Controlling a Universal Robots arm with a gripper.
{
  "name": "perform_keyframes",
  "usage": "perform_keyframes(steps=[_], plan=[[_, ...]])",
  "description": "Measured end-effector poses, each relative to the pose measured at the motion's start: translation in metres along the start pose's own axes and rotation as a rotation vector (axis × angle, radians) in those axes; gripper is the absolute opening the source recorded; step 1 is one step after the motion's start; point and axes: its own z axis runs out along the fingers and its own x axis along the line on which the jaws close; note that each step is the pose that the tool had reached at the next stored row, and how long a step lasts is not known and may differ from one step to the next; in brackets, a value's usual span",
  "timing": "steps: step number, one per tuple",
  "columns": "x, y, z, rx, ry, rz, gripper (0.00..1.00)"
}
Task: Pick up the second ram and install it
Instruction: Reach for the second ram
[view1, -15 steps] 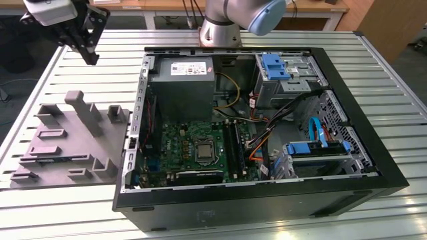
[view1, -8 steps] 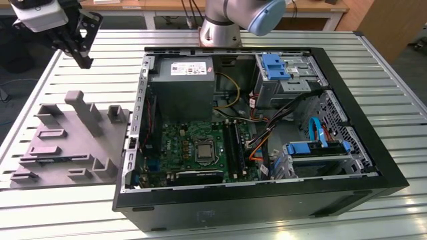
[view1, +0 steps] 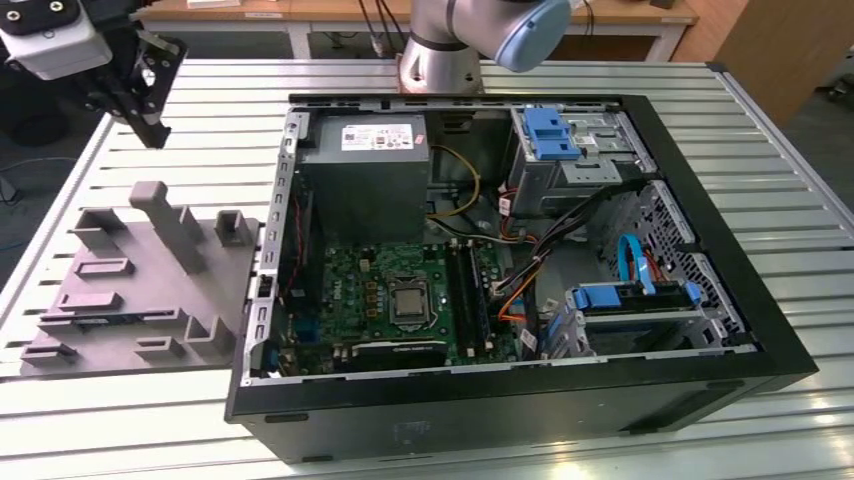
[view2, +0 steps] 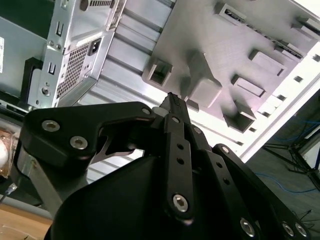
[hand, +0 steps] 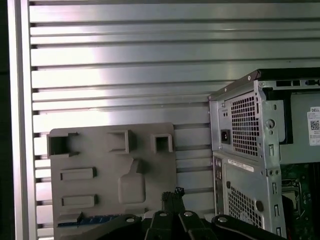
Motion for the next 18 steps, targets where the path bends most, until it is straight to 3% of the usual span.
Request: perform_keyframes(steps=[18], plan=[[0.0215,-0.0211,0.0081,0.0000,0.0001,0.000,0.11]])
